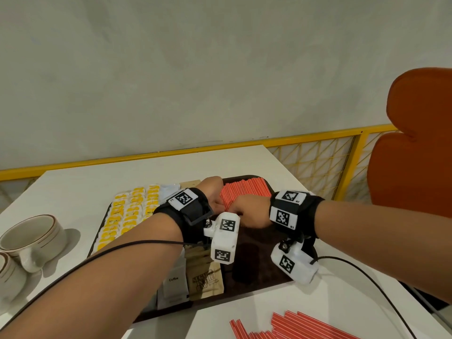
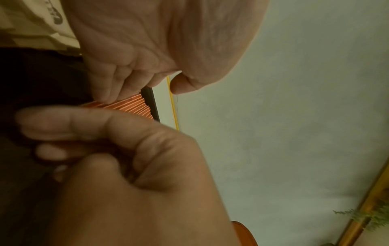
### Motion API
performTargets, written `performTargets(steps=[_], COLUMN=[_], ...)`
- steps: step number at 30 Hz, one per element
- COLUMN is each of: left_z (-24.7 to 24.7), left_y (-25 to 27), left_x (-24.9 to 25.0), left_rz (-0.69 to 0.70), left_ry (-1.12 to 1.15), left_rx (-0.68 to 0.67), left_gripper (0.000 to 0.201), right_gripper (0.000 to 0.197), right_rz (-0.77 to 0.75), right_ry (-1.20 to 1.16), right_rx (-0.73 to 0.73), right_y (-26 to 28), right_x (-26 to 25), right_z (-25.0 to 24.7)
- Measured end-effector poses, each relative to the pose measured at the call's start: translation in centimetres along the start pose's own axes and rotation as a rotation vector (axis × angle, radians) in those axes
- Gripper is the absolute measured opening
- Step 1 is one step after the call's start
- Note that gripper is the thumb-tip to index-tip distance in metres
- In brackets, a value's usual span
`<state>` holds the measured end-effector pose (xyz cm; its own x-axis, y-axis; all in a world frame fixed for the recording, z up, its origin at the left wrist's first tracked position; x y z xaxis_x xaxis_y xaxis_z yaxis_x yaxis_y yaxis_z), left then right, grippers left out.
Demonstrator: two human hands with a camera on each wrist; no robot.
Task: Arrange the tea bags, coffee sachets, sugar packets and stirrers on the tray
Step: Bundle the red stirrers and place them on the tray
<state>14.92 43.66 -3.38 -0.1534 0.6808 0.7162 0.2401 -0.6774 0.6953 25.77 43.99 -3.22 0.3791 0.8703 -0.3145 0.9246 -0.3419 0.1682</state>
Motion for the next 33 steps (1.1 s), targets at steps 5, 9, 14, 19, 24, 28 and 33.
performTargets(steps=[5,9,14,19,24,28,33], left_z=[0.1,0.2,-0.3,0.0,0.1,0.5,0.5], left_y=[0.1,0.3,0.2,0.4,0.4,0.9,1.1], left_x=[0.1,0.3,0.0,-0.4,-0.5,-0.6,-0.8], left_rz=[0.008,0.038,-0.016,0.000,-0.007,-0.044,-0.014], left_ry=[0.006,-0.045,-0.020,-0.022,-0.017,-0.004,0.023], left_rx=[0.035,0.046,0.071,0.065,0.052,0.046,0.032], left_gripper=[0.028,0.029,0.032,0.033,0.033,0.018,0.045], right_gripper=[0.028,0.028,0.034,0.036,0.038,0.035,0.030], right_rz=[0.052,0.040,0.069,0.137,0.139,0.150,0.191], right_ry=[0.056,0.065,-0.171,-0.318,-0.277,-0.370,-0.421], right_rx=[0.024,0.032,0.075,0.013,0.071,0.068,-0.012], right_y=[-0.9,-1.3,0.1,1.7,1.4,1.5,2.0], right_x=[0.4,0.4,1.0,2.4,2.6,2.9,3.5], right_z=[0.1,0.1,-1.3,-1.0,-0.4,-1.0,-1.0])
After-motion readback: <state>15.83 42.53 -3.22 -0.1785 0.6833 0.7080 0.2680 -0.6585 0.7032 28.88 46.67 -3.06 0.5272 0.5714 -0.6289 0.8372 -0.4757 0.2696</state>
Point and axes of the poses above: each hand's wrist, its own y-axis away from the middle knuckle, its own z-axis out of the palm, x = y × z, the point moved 3 cm from there along -y, towards the middle knuckle, and after that the axes turned 13 degrees about -z, right-handed, at the moved point
